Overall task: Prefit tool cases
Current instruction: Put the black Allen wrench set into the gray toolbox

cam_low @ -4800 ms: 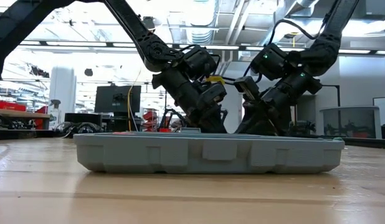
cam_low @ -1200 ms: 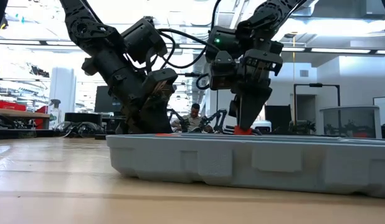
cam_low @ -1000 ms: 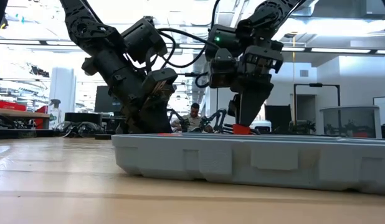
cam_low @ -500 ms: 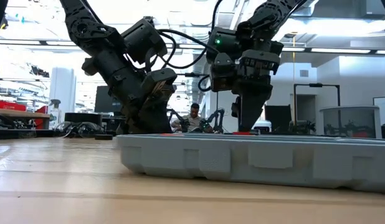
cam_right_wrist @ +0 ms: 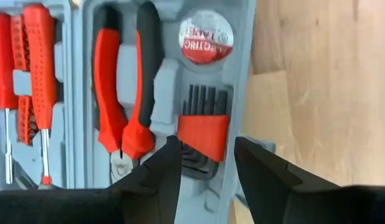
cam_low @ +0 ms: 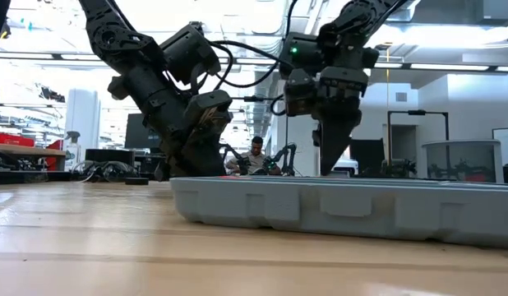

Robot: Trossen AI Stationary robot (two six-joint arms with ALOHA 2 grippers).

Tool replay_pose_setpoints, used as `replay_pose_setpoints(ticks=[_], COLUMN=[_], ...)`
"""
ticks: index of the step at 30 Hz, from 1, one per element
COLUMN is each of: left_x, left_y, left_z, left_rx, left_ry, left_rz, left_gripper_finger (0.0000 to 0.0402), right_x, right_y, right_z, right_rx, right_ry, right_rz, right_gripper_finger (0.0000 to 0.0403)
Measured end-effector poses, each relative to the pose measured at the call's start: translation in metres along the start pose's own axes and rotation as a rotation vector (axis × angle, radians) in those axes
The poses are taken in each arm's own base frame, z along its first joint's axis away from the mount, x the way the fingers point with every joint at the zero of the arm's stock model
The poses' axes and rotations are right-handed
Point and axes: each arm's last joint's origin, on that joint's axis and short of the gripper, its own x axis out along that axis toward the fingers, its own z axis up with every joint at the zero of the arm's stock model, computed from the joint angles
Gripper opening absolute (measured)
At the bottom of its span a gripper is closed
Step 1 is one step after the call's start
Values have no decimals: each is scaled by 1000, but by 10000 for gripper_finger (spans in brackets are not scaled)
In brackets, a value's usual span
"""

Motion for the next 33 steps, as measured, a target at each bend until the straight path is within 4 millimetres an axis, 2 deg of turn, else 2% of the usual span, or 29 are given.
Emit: replay_pose_setpoints(ticks=[6, 9, 12, 15, 16, 19, 23, 26, 30, 33], left_x=[-1, -4, -7, -9, -9, -11, -12, -12, -12, -12], left_y=[-1, -6, -14, -20, -22, -24, -25, -24, -24, -24], left_z=[1, 7, 20, 29, 31, 36, 38, 37, 36, 37], left_rx=[33, 86, 133, 186, 205, 230, 252, 253, 260, 264], left_ry=[-14, -28, -60, -57, -59, -52, -41, -28, -22, -25], left_rz=[-17, -19, -30, -7, 0, 21, 30, 35, 24, 21], left_gripper_finger=[81, 79, 62, 35, 25, 4, 9, 7, 1, 2], right_x=[-8, -11, -5, 7, 11, 23, 29, 22, -2, 1], right_y=[-1, 7, 20, 35, 39, 48, 47, 46, 51, 41], right_z=[-14, -18, -24, -29, -32, -36, -39, -37, -35, -39], right_rx=[82, 138, 202, 237, 244, 278, 318, 334, 320, 327], right_ry=[-37, -143, -258, -316, -315, -298, -298, -332, -404, -354], right_rz=[-92, -130, -127, -121, -124, -176, -248, -244, -233, -276], right_gripper_finger=[155, 136, 89, 22, 12, 9, 5, 3, 2, 2])
